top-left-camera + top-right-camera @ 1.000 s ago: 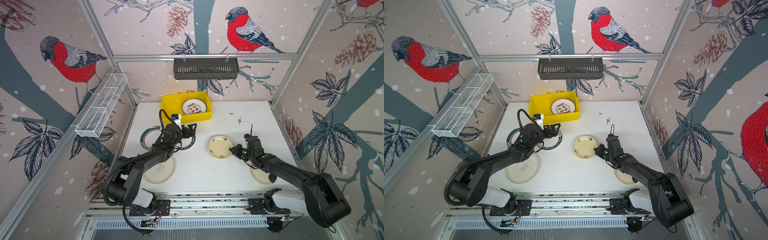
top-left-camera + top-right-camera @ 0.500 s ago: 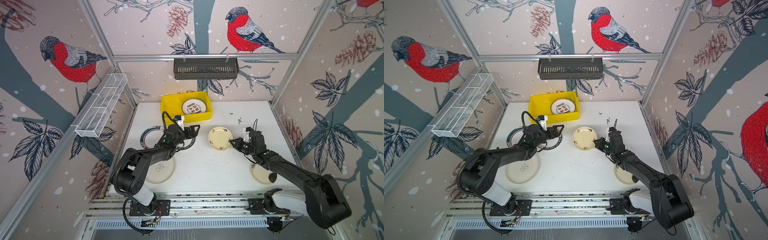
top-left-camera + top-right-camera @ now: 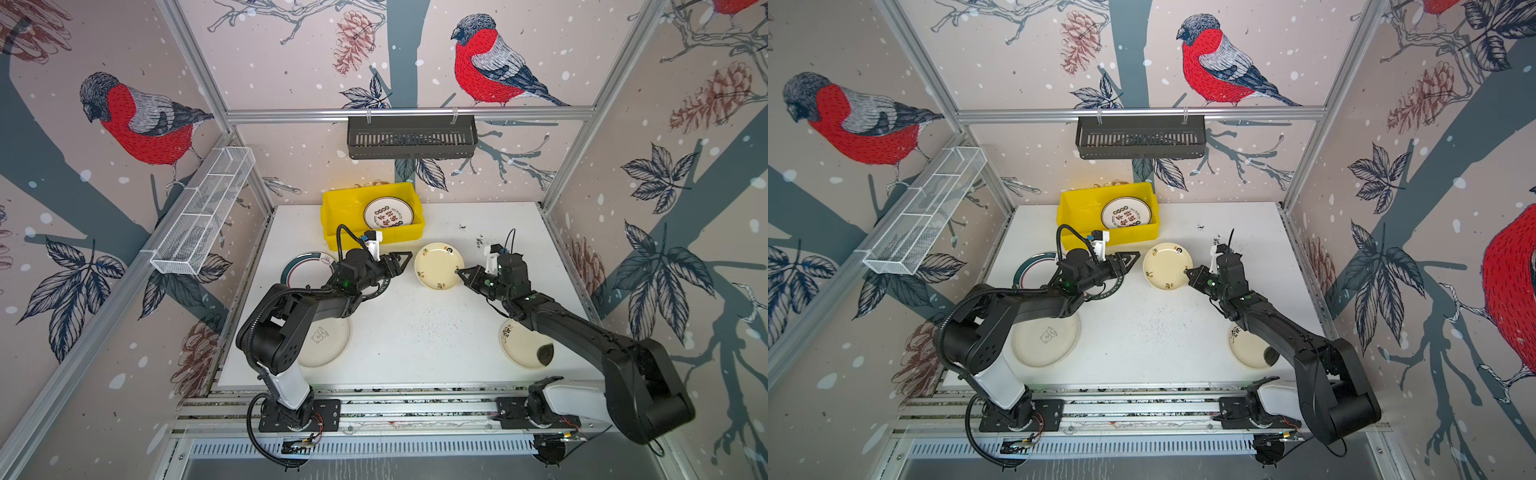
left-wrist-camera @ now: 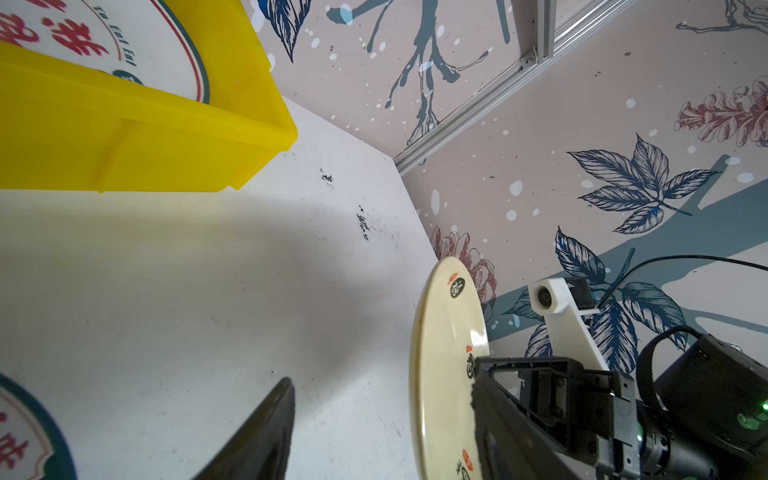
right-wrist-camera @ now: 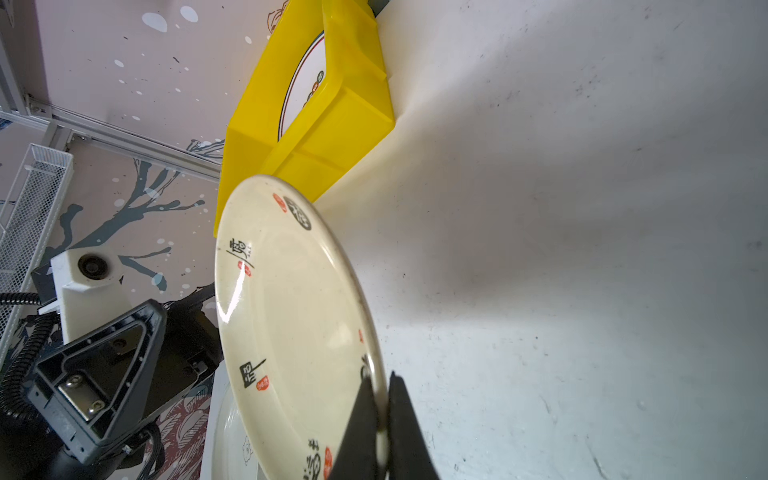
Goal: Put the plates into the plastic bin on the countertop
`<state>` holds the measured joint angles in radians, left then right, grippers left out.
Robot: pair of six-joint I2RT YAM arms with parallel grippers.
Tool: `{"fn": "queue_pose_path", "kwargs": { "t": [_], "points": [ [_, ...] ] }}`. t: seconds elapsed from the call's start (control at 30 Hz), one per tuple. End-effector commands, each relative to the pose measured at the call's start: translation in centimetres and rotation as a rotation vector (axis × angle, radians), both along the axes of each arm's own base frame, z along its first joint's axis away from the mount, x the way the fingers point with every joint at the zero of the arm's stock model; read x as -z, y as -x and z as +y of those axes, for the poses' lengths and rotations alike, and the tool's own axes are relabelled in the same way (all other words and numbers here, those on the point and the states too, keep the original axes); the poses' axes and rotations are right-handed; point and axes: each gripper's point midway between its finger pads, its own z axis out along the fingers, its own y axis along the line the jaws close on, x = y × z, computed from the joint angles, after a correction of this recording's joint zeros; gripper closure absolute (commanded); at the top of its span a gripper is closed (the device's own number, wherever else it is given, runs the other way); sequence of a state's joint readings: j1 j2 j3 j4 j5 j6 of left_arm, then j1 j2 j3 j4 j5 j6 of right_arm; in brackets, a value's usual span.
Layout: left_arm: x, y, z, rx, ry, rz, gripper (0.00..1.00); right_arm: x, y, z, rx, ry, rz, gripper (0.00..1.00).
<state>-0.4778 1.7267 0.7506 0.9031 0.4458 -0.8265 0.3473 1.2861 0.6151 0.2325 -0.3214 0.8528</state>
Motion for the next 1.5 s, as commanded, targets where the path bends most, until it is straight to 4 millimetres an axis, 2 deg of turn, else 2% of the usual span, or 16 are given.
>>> {"fn": "queue_pose_path", "kwargs": {
  "t": [0.0, 0.23, 0.43, 0.63, 0.7, 0.8, 0.97, 1.0, 1.03, 1.13, 1.2, 1.23, 1.3, 1.47],
  "points": [
    [-1.6, 0.2, -0.9, 0.035, 0.055, -0.041, 0.36, -1.7, -0.7, 0.7, -0.03, -0.021, -0.066, 0.99],
    [-1.2, 0.2, -1.8, 0.055, 0.048, -0.03, 0.48, -2.2, -1.1, 1.0, -0.039, -0.027, -0.083, 0.99],
    [-0.7, 0.1, -2.4, 0.071, 0.041, -0.018, 0.63, -2.6, -1.3, 1.3, -0.049, -0.046, -0.087, 0.99],
    [-0.2, 0.1, -3.0, 0.088, 0.04, -0.004, 0.71, -2.8, -1.3, 1.6, -0.06, -0.055, -0.092, 0.99],
    [-0.1, 0.1, -3.0, 0.09, 0.041, -0.001, 0.79, -2.9, -1.3, 1.7, -0.063, -0.058, -0.094, 0.99],
    [-0.3, 0.2, -3.1, 0.101, 0.051, 0.001, 0.99, -3.1, -1.3, 2.1, -0.08, -0.068, -0.098, 0.99],
    [-0.5, 0.2, -3.1, 0.095, 0.047, -0.006, 1.0, -3.3, -1.3, 2.9, -0.1, -0.052, -0.11, 0.99],
    [-0.4, 0.1, -3.0, 0.094, 0.045, -0.004, 1.0, -3.3, -1.3, 2.8, -0.099, -0.05, -0.108, 0.97],
    [-0.3, 0.2, -3.0, 0.095, 0.044, -0.003, 1.0, -3.3, -1.3, 2.9, -0.1, -0.049, -0.11, 0.89],
    [-0.3, 0.1, -3.1, 0.097, 0.037, -0.007, 1.0, -3.3, -1.2, 2.9, -0.107, -0.044, -0.114, 0.5],
    [-0.5, -0.1, -3.0, 0.092, 0.03, -0.013, 1.0, -3.5, -1.2, 2.9, -0.112, -0.036, -0.124, 0.3],
    [-0.5, -0.2, -2.9, 0.089, 0.024, -0.016, 1.0, -3.5, -1.2, 2.8, -0.115, -0.03, -0.125, 0.23],
    [-1.0, -0.6, -2.6, 0.081, 0.019, -0.027, 1.0, -3.6, -1.1, 2.7, -0.112, -0.018, -0.132, 0.15],
    [-3.0, -2.2, -1.2, 0.041, 0.006, -0.077, 1.0, -3.7, -1.0, 1.3, -0.061, 0.05, -0.144, 0.07]
  ]
}}
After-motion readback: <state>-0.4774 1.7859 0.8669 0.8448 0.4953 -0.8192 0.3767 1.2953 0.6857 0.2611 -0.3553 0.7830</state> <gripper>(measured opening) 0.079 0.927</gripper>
